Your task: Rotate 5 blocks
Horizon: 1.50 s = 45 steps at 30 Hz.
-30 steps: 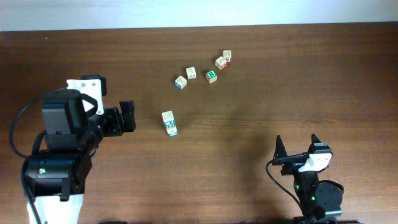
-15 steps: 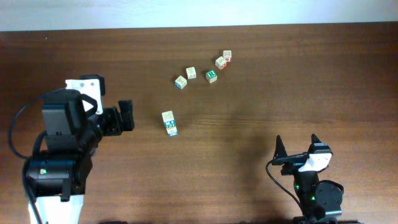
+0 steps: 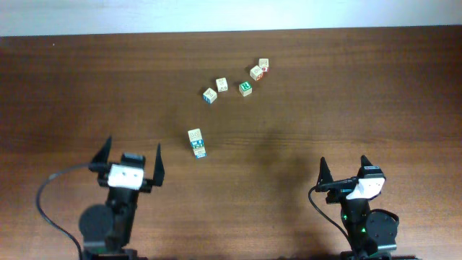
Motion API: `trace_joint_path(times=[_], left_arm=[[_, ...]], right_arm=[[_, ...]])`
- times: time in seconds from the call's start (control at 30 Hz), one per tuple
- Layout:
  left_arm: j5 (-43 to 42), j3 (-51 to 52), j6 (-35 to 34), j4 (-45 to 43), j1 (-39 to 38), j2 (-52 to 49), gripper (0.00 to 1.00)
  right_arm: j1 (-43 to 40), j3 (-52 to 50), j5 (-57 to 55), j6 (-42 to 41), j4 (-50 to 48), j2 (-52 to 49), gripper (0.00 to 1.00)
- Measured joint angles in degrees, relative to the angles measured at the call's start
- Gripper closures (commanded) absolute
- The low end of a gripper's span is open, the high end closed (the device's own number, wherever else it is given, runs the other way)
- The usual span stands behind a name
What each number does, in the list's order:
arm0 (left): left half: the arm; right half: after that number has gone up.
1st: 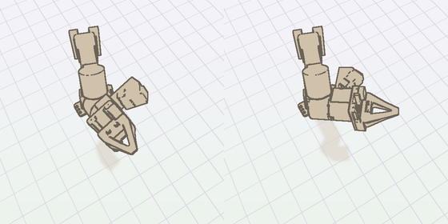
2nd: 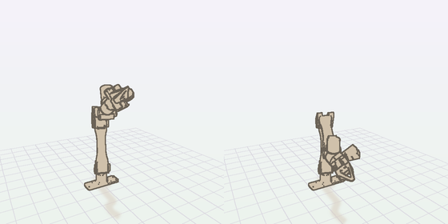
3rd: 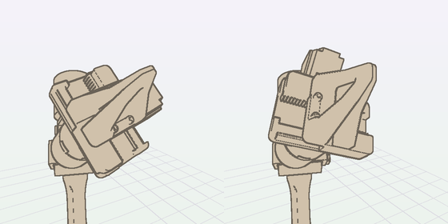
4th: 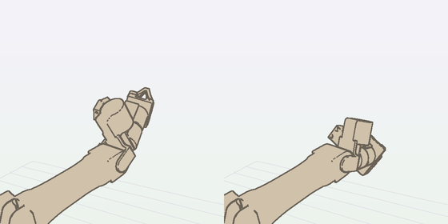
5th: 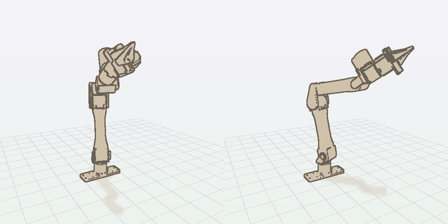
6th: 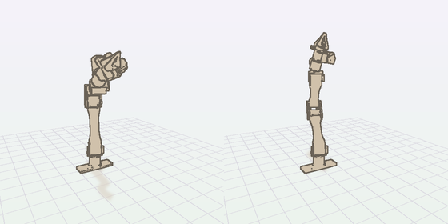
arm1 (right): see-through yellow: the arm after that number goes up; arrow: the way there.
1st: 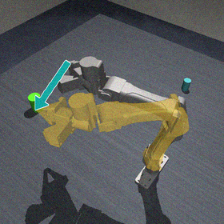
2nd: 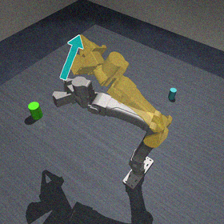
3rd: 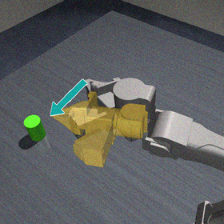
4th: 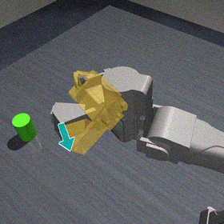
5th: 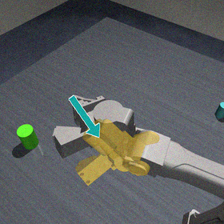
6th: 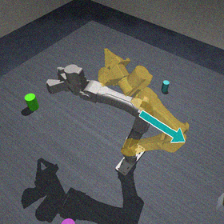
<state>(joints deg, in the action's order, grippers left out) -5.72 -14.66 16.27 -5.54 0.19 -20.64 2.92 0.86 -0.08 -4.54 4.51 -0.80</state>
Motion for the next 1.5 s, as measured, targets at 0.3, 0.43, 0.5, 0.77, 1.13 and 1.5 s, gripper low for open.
trace_joint_path(times=[0.3, 0.43, 0.5, 0.77, 1.13, 1.5], left_arm=[[3.93, 12.15, 3.32, 3.06, 0.0, 14.47, 0.01], [4.55, 13.81, 3.52, 10.34, 0.0, 17.9, 0.01], [4.72, 13.81, 3.5, 10.23, 0.17, 19.39, 0.01], [4.76, 13.81, 3.21, 10.23, 0.28, 19.8, 0.01], [4.76, 13.81, 3.02, 10.23, 0.28, 19.8, 0.01], [4.76, 13.81, 3.02, 10.23, 0.28, 19.8, 0.01]], right_arm=[[0.0, -0.02, 0.0, 0.04, -0.02, 0.02, 0.02], [0.0, -0.02, -0.02, 0.0, -0.02, 0.04, 0.02], [0.0, -0.02, 0.0, 0.02, -0.02, 0.09, 0.01], [0.0, -0.02, 0.0, 0.0, -0.02, 0.11, 0.02], [0.0, -0.02, 0.0, 0.0, -0.02, 0.11, 0.02], [0.0, -0.02, 0.0, 0.04, -0.02, 0.11, 0.01]])
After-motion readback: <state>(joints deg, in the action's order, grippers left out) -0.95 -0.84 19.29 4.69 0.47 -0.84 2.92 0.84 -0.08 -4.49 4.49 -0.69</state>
